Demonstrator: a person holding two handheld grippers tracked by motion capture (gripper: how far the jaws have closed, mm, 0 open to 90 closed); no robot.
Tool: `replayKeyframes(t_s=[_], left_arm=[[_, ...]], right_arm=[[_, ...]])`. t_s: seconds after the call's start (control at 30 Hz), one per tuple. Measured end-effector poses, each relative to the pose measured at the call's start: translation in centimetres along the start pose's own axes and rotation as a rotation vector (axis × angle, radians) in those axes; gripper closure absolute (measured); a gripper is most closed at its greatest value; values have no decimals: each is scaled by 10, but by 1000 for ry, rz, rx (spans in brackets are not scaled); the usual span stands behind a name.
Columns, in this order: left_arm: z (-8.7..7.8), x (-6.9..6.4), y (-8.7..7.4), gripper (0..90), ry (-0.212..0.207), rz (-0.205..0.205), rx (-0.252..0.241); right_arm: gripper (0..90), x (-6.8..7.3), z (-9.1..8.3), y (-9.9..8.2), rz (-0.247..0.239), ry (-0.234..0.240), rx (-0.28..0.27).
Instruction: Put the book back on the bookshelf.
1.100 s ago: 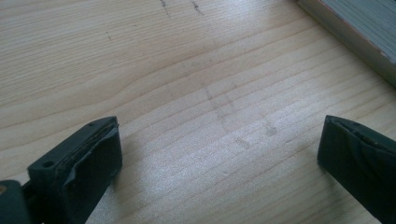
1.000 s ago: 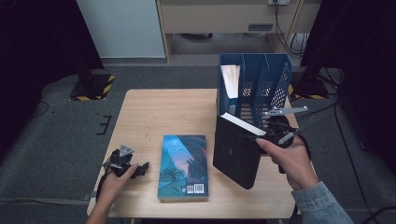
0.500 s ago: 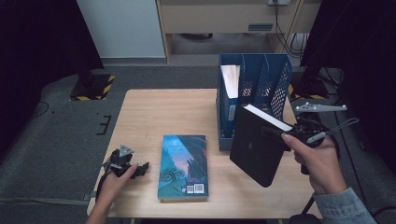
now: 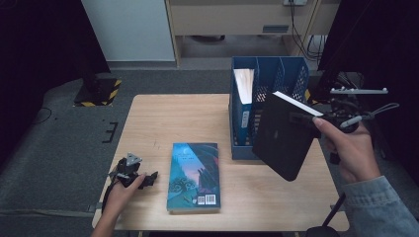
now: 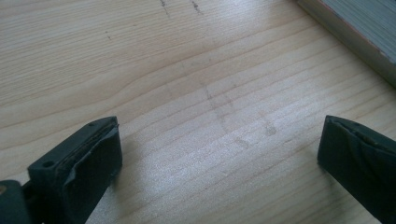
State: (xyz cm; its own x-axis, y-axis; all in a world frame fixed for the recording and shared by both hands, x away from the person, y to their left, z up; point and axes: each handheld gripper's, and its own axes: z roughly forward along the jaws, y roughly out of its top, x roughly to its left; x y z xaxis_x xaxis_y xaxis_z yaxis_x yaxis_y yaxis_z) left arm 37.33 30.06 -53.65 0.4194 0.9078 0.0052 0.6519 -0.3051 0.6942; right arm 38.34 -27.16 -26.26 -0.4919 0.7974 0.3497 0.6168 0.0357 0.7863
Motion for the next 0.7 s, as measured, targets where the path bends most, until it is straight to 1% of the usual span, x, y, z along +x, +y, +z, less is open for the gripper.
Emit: replayKeyframes(t_s=[0.1, 0.17, 0.3, 0.33, 0.47, 0.57, 0.67, 0.7], left_arm=[[1, -1, 1, 0, 5, -5, -1], [1, -1, 1, 0, 2, -2, -1], [1, -1, 1, 0, -2, 3, 0], [1, -1, 1, 0, -2, 3, 0], [1, -1, 1, 0, -3, 3, -1], [1, -1, 1, 0, -8, 8, 0], [1, -1, 1, 0, -6, 6, -1], [2, -1, 1, 0, -8, 7, -1]], right_arm=[[525, -9, 2, 7, 29, -19, 0], [524, -15, 4, 11, 28, -42, 5], [524, -29, 6, 15, 53, -86, -22], [524, -31, 6, 16, 58, -92, -19], [524, -39, 6, 22, 69, -127, -29], [524, -46, 7, 25, 74, -142, -42], [524, -52, 8, 26, 96, -159, -53], [524, -54, 8, 27, 91, -164, -53]])
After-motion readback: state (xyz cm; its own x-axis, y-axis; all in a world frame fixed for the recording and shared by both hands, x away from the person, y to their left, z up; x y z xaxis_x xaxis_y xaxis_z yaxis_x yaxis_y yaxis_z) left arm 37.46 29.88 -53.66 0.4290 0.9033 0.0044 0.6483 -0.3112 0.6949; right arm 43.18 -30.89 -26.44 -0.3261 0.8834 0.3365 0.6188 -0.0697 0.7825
